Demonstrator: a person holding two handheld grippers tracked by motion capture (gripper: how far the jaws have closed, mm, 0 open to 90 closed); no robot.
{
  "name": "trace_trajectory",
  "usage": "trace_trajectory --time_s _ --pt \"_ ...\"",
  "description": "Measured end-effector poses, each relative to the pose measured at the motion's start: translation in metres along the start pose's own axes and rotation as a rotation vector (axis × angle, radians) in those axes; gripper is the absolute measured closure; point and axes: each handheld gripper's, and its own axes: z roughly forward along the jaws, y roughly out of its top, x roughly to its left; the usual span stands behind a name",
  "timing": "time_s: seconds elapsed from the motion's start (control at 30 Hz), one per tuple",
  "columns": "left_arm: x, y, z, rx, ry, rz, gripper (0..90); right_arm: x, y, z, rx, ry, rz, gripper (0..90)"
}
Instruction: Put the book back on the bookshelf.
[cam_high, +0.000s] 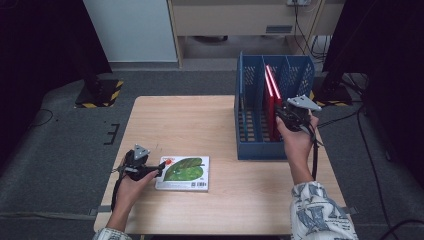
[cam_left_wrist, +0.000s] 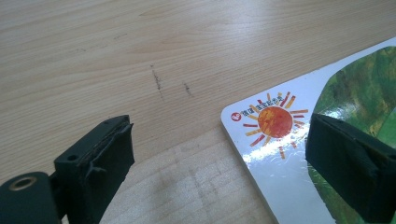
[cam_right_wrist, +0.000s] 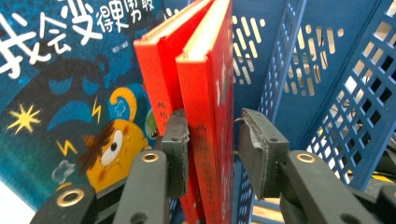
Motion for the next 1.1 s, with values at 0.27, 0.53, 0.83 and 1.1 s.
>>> trace_trajectory --time_s 0.27,0.53,0.83,1.1 --pt "0.0 0.0 -0.001 -0.001 0.001 0.0 6.7 -0.002 -0.014 -0.006 0.016 0.013 0.012 65.0" --pt "0.0 0.0 0.0 0.0 0.002 0.001 6.7 -0.002 -0.019 -0.005 0.039 0.039 -0.003 72.4" --pt "0.001 0.0 -0.001 -0.003 0.001 -0.002 6.7 0.004 -0.017 -0.001 0.048 0.062 -0.017 78.5" --pt "0.001 0.0 -0.001 -0.003 0.001 -0.002 6.8 0.007 -0.015 0.004 0.052 0.069 -0.018 78.2"
